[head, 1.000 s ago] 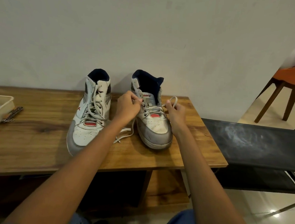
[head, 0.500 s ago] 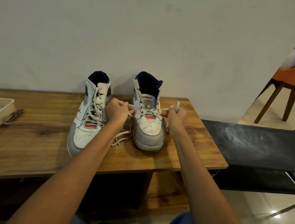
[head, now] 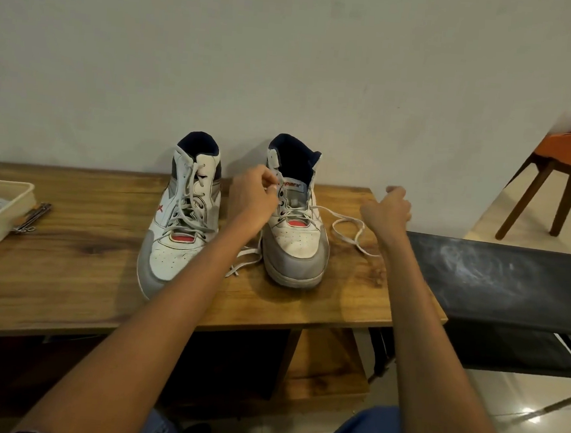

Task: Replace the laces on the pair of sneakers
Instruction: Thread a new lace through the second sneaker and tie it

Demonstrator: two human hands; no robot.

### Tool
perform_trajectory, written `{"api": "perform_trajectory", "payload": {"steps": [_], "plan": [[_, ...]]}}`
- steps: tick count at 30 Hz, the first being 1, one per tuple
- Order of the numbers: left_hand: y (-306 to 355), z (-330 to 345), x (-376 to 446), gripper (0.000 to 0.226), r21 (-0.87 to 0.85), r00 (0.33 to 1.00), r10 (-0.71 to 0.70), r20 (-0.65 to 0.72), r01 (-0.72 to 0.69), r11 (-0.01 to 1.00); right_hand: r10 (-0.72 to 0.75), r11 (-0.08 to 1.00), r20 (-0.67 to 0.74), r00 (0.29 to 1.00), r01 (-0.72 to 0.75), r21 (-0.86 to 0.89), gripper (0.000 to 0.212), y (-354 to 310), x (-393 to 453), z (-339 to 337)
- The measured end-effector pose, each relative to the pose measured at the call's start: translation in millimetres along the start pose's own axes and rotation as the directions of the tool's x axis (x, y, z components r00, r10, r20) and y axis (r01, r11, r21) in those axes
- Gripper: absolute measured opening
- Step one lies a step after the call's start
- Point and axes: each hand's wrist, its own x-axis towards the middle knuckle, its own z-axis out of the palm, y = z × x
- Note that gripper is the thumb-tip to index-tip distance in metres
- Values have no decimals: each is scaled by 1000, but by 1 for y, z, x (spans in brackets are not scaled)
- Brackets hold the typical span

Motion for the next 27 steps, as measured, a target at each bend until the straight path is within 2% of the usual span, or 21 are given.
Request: {"api": "perform_trajectory", "payload": {"steps": [3, 5, 7, 9, 15, 18, 20, 22, 25, 27], "plan": [[9, 1, -2, 11, -86, 997, 81, -9, -81, 993, -223, 940, -47, 974, 228, 254, 52, -18, -9, 7], [21, -2, -1, 14, -186, 983, 181, 41, -170, 968, -300, 853, 36, 953, 251, 458, 54, -36, -21, 10], [32, -4, -3, 21, -297, 958, 228, 173, -170, 940, -320, 739, 153, 935, 145, 658, 58, -53, -32, 14], [34, -2, -6, 27, -365, 941, 229, 250, -127, 922, -317, 641, 244, 917, 17, 768, 61, -63, -40, 19], [32, 1, -10, 27, -461, 953, 172, 248, -41, 887, -333, 480, 325, 885, -137, 866, 59, -59, -41, 15], [32, 2, -12, 31, -528, 942, 100, 321, 90, 845, -336, 436, 338, 879, -173, 883, 57, -56, -40, 17], [32, 3, -13, 38, -524, 940, 69, 334, 124, 843, -354, 451, 335, 873, -155, 879, 56, -53, -37, 19], [32, 3, -12, 43, -506, 953, 40, 300, 124, 853, -355, 554, 315, 880, -73, 829, 52, -48, -32, 22], [28, 1, -8, 48, -521, 971, -36, 235, 157, 839, -364, 740, 291, 885, 85, 668, 29, -38, -29, 27], [25, 1, -7, 46, -539, 972, -77, 223, 189, 821, -372, 759, 307, 876, 97, 643, 15, -32, -31, 30]]}}
